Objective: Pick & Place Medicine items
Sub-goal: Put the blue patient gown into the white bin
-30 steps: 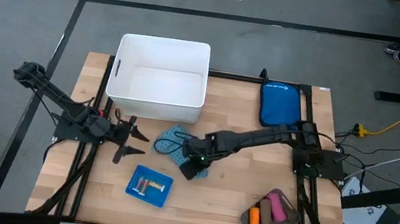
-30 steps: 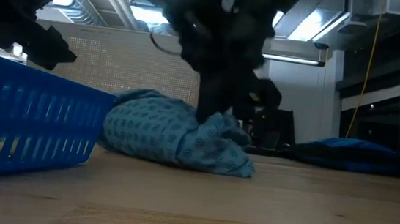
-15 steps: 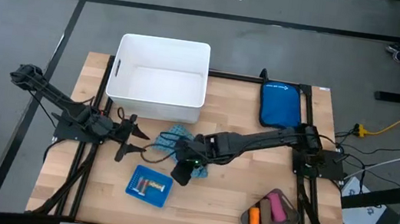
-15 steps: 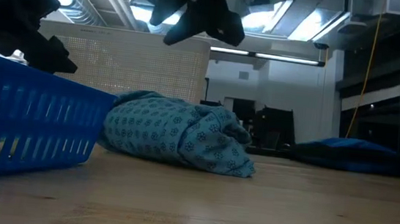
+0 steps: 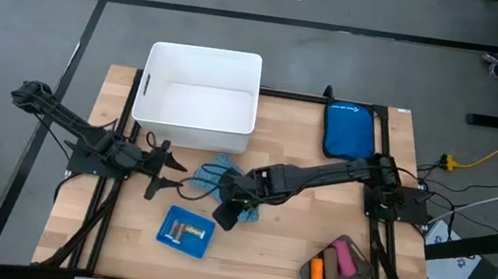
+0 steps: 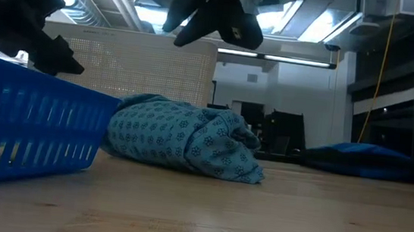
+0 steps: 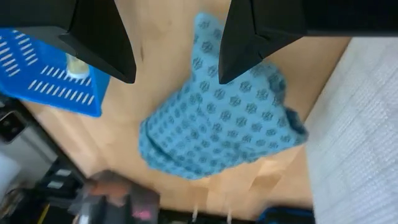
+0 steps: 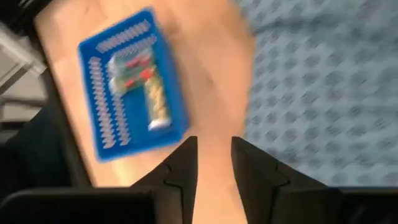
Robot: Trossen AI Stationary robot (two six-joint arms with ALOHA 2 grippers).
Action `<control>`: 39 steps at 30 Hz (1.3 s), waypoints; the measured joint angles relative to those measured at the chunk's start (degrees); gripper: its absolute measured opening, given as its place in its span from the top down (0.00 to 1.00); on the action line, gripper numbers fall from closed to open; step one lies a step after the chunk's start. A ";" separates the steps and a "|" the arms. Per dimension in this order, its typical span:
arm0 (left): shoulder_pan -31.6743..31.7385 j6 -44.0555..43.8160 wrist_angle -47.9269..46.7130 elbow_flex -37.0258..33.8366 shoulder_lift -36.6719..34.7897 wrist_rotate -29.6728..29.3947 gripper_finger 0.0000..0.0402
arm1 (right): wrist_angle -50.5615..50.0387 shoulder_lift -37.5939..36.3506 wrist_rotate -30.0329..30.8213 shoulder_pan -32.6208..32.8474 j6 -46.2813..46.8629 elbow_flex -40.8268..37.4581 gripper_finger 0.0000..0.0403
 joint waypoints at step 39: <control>26.71 -29.14 -5.94 10.34 12.85 32.24 0.44 | -27.05 0.22 20.29 12.16 42.48 -15.98 0.38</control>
